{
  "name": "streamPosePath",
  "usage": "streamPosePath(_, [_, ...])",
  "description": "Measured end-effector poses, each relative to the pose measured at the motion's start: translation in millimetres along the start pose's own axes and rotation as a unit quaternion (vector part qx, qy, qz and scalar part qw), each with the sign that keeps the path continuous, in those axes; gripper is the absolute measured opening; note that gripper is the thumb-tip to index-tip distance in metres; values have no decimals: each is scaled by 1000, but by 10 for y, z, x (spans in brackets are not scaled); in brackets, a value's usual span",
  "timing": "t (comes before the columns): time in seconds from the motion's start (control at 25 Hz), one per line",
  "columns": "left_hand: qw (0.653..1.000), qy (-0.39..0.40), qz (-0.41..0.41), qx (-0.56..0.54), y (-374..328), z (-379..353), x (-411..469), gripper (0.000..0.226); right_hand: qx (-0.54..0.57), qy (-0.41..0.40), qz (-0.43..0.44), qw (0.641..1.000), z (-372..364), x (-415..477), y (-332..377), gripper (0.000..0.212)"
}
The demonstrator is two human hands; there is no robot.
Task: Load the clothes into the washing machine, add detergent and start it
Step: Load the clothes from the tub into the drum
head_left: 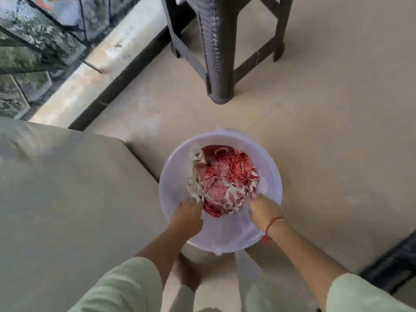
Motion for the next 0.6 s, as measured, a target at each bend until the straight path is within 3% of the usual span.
streamPosePath(0.16, [994, 1, -24, 110, 98, -628, 640, 66, -5, -1, -44, 999, -809, 673, 2, 72])
streamPosePath(0.24, [993, -58, -6, 104, 164, -654, 941, 77, 14, -61, -87, 994, -973, 936, -62, 85])
streamPosePath(0.32, [984, -140, -35, 103, 112, -568, 1200, 85, 31, -123, -77, 989, -1020, 1172, -2, 87])
streamPosePath(0.4, [973, -195, -69, 104, 49, -486, 1398, 91, 42, -141, -62, 987, -1057, 1362, 67, 94])
streamPosePath(0.48, [972, -205, -50, 103, 106, -399, 1592, 99, 52, -129, -82, 987, -1080, 1517, -15, 101])
streamPosePath(0.52, [974, -192, -32, 116, 150, -390, 1675, 97, 43, -123, -91, 987, -1078, 1578, -81, 99])
streamPosePath(0.6, [975, -159, -22, 155, 170, -381, 1768, 70, 3, -129, -84, 988, -988, 1682, -157, 74])
Point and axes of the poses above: each hand's wrist, its own x-axis towards the middle knuckle, its own z-axis out of the back of the hand, y = z × x, the point moved 10 cm from there along x, towards the middle knuckle, and after that the axes turned 14 degrees about -y, right-handed, at the moved point
